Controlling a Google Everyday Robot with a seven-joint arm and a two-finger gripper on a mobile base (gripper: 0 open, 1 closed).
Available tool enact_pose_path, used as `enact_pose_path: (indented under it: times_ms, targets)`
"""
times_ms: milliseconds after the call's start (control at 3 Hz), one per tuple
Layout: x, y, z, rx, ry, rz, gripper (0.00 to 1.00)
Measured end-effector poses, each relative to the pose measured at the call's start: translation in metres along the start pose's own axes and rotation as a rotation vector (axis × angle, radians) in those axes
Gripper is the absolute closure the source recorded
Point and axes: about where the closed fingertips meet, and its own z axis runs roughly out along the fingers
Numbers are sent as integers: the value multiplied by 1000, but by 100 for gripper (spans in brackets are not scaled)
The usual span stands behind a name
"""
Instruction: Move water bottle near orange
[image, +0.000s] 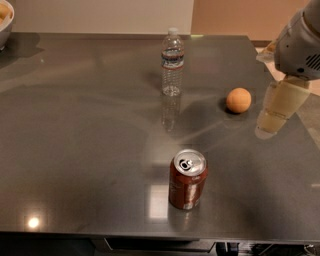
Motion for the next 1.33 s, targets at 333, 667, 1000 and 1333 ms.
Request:
enact_pose_path:
  times_ms: [333, 667, 1000, 1333]
  targets:
    - [-26, -27, 21, 14, -53, 3, 0]
    - [-56, -62, 43, 36, -129, 26, 0]
    - [-78, -100, 63, 49, -189, 87, 0]
    - [-97, -136, 82, 45, -242, 160, 0]
